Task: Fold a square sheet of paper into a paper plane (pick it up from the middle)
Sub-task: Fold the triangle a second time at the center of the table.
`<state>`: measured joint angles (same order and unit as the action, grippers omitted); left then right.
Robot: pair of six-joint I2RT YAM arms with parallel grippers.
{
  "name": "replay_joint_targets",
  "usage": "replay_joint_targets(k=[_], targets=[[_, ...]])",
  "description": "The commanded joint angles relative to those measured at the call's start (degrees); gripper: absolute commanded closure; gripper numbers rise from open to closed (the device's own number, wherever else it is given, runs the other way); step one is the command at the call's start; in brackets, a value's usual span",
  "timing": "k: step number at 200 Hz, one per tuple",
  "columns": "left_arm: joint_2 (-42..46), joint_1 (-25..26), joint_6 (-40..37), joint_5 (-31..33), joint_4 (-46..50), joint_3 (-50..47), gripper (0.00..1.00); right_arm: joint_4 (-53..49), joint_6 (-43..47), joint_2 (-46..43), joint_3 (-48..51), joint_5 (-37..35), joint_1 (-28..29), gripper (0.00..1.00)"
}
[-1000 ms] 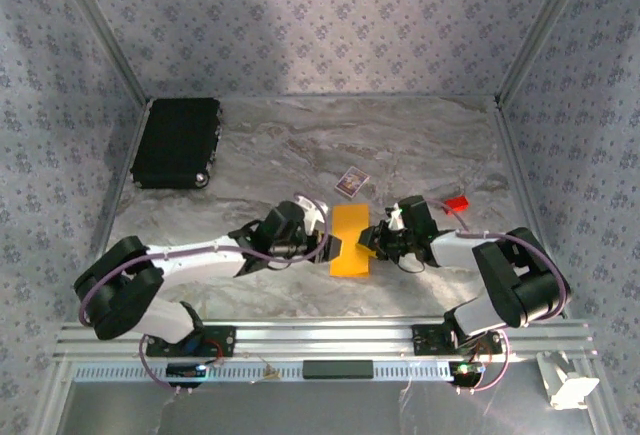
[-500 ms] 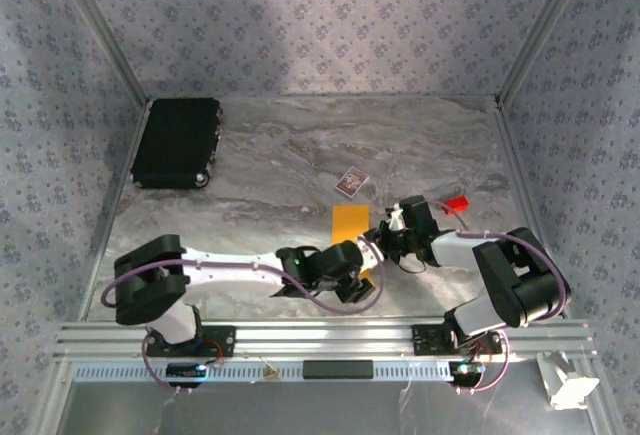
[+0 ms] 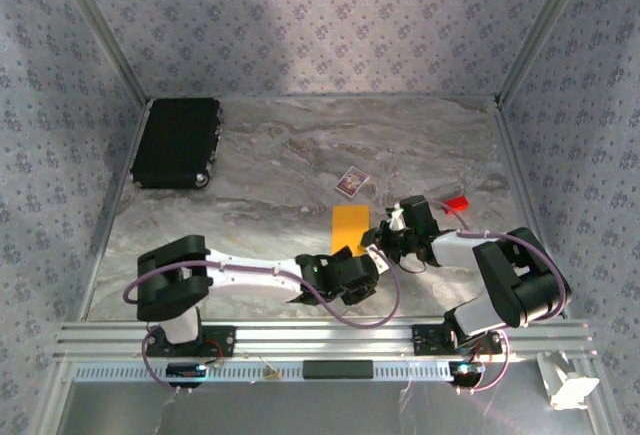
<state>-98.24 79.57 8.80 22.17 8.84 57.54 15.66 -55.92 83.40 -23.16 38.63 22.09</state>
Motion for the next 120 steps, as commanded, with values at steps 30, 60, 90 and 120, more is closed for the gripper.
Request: replay_joint_targets(k=[30,60,90,120], targets=[[-3.7,0.3,-2.3,5.4,2.0,3.7,0.29,-1.0,-0.2,-0.8,-0.3,0.8,-0.4,0.89],[-4.1,0.3,-2.5,5.7,1.8,3.9,0.35,-0.9,-0.1,-0.8,0.0,0.9,-0.4,0.89],[-4.8,0.2,-2.8,6.3,2.3,4.3,0.46,-0.7,-0.3,-0.9,0.0,0.9,-0.6,0.89],[-4.8,0.2,-2.8,6.9,2.6,4.3,0.65,-0.8,-0.3,-1.1,-0.1,1.0,-0.6,0.88]])
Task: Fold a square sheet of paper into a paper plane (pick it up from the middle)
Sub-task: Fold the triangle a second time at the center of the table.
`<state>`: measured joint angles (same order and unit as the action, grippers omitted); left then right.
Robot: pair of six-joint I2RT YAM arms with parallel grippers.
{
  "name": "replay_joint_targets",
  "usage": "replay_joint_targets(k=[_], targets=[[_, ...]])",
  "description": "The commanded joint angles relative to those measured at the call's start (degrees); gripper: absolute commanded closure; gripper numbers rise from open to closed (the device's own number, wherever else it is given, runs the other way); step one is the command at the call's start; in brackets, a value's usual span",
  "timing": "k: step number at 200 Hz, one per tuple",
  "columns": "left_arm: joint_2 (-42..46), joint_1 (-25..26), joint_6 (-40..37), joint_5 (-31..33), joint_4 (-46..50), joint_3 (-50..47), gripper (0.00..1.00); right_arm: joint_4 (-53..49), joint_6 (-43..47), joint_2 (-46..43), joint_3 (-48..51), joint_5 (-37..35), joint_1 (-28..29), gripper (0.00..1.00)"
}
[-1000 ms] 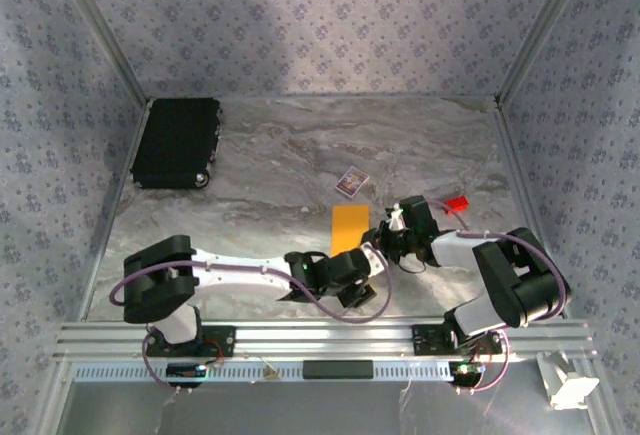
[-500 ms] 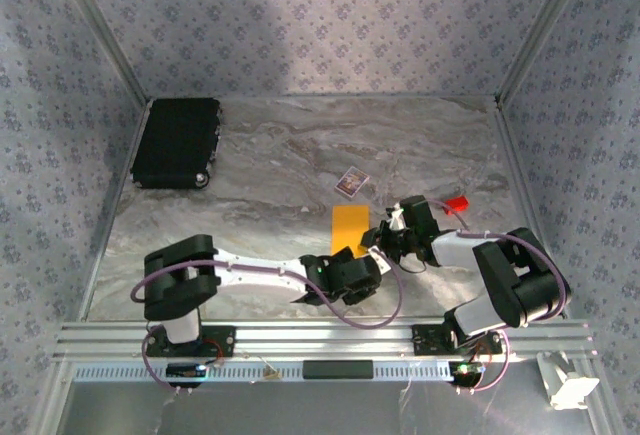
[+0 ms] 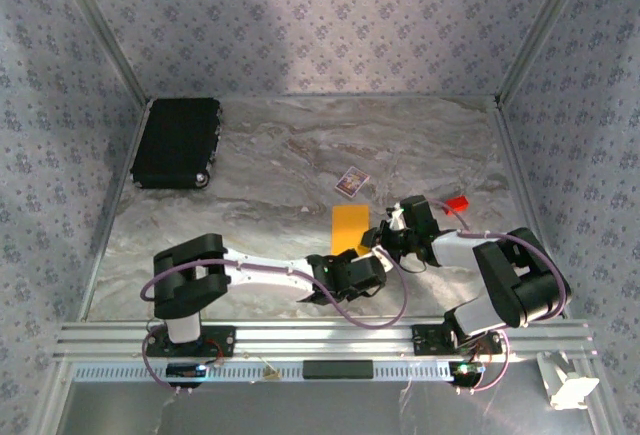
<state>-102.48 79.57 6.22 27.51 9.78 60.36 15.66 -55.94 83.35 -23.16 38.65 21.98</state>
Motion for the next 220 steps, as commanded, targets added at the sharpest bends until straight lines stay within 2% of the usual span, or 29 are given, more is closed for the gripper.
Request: replay_joint_targets(k=[1,33,59,115,142,171,190,220], targets=[[-0.4,0.2,-0.2,1.6,1.6,1.5,0.66,-0.8,-0.3,-1.1,-0.1,1.0,-0.5,0.88],[0.2,-0.1,0.4,1.1,1.5,1.1,0.86,-1.0,-0.2,-1.6,0.1,1.0,-0.8,0.84],[1.7,-1.6,2.8,-3.2,1.1,0.3,1.0,-2.9,0.1,-3.3,0.2,-0.3,-1.5,0.78],[7.3,-9.0,11.3,-24.1,-6.4,-5.9,1.0,-16.4,4.7,-13.1,0.5,-5.7,-7.1,0.6],[8.0,-12.0,14.3,-32.4,-9.6,-7.2,1.0,-20.6,5.9,-17.6,1.2,-7.8,-8.9,0.58],[7.3,-15.1,18.4,-40.1,-14.3,-8.1,1.0,-21.0,6.3,-23.1,3.2,-11.5,-8.4,0.58],[6.6,-16.8,21.2,-43.4,-17.5,-8.6,1.0,-21.7,7.5,-28.0,4.9,-14.4,-7.6,0.6],[5.9,-19.3,25.5,-46.7,-21.8,-9.7,1.0,-23.4,8.6,-34.9,6.9,-13.5,-7.6,0.63]])
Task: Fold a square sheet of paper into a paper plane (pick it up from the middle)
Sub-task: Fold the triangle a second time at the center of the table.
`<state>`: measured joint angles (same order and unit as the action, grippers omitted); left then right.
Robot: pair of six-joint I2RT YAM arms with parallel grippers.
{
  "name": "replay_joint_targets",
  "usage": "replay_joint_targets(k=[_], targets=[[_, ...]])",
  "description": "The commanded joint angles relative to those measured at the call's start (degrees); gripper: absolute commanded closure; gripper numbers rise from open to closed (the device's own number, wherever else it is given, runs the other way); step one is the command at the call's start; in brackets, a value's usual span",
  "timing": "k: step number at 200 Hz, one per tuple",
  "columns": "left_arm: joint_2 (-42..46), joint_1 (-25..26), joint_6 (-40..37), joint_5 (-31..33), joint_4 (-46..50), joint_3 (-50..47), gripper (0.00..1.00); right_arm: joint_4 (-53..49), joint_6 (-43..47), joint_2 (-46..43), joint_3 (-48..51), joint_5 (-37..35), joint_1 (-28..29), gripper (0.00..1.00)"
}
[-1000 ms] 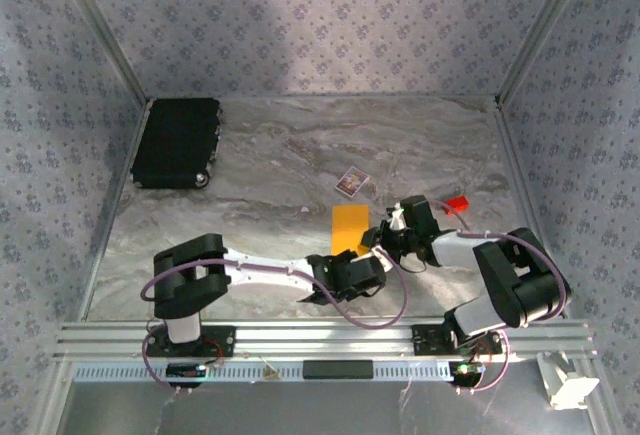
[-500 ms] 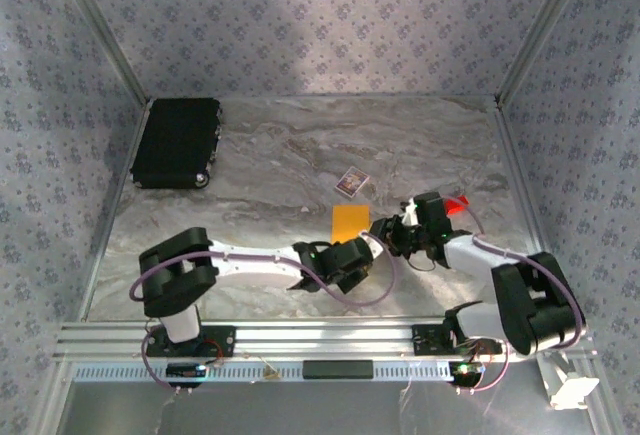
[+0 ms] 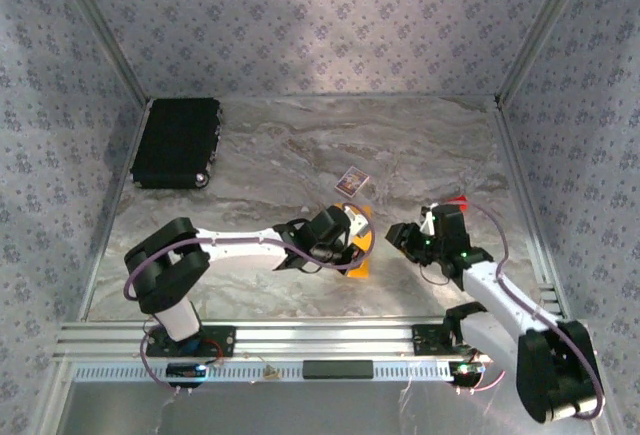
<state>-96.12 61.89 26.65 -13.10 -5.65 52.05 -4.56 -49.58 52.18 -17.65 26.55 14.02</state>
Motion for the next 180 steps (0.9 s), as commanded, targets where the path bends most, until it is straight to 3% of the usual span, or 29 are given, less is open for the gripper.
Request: replay_joint_targets(k=[1,57,103,180], targets=[[-0.5,-1.6,5.2,-6.1,-6.5,-1.5,1.0,-3.2,2.3,-3.8,1.5,-1.3,0.3,0.63],[1.2,-3.4,6.7,-4.0,-5.0,-3.7,1.0,0.8,0.0,0.5,2.1,7.1,2.2,0.8],[1.2,-3.4,6.4,-3.8,-2.6,-3.5,1.0,4.3,-2.9,5.7,1.9,4.3,10.1,0.94],[0.9,-3.4,4.8,-2.7,1.0,-2.8,1.0,12.4,-6.6,13.9,1.2,1.8,17.1,0.96]])
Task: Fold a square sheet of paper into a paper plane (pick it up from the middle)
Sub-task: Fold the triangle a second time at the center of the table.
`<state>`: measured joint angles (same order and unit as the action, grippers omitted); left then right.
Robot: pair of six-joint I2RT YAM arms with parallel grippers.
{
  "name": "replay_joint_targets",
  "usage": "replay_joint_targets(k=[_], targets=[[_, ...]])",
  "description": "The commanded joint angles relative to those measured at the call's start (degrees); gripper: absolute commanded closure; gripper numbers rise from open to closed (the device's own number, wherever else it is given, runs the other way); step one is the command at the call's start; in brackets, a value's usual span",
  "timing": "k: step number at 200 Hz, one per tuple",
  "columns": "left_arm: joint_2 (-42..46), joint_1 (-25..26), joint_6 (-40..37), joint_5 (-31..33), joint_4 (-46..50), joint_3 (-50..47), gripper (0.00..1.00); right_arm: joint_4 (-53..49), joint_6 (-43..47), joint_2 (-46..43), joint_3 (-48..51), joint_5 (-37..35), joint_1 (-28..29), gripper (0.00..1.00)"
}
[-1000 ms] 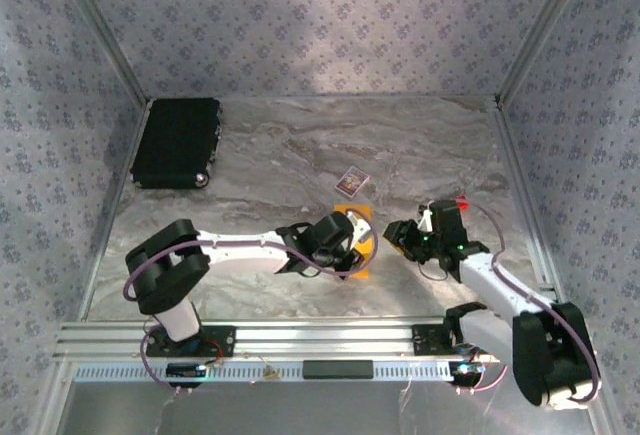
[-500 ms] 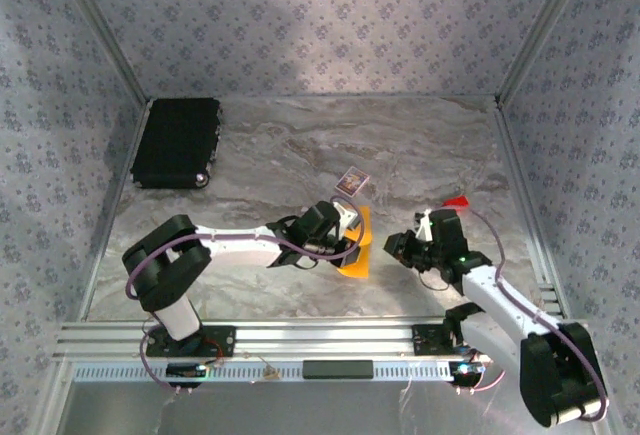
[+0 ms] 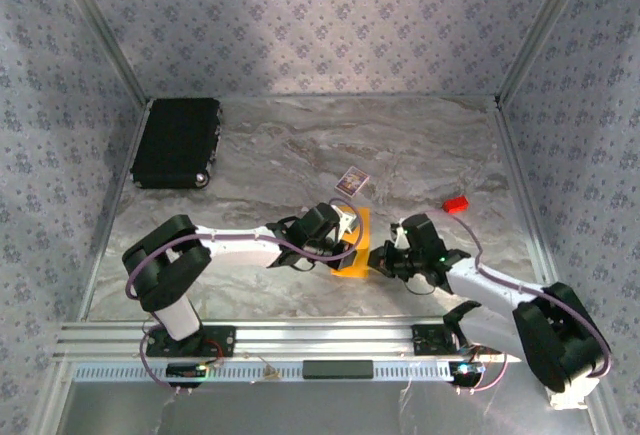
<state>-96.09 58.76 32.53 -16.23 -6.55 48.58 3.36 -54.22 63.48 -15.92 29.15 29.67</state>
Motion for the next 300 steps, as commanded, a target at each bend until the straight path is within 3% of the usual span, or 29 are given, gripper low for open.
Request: replay_joint_targets(k=[1,53,95,144,218,300], targets=[[0.8,-0.2,-1.1,0.4,1.9,0.6,1.0,4.7,-2.0,2.8,-0.5,-0.8,1.5,0.96],[-0.4,-0.2,-1.8,0.1,2.7,1.4,0.95,4.3,-2.1,8.3,-1.6,-3.2,2.8,0.99],[-1.0,-0.4,-1.7,-0.1,2.6,1.9,0.98,-9.6,5.7,8.4,-4.8,-6.7,1.8,0.99],[-3.1,-0.4,4.0,-2.1,-3.8,1.9,1.0,-13.9,10.9,7.1,-6.5,-4.1,-2.4,0.98],[-3.3,-0.8,4.8,-0.9,-3.4,2.0,0.99,-5.5,6.2,3.8,-5.5,1.2,-2.4,0.95],[-4.1,-1.4,4.0,-2.5,-2.6,2.4,0.92,-1.8,3.7,10.1,-5.0,-1.2,-0.6,0.98]])
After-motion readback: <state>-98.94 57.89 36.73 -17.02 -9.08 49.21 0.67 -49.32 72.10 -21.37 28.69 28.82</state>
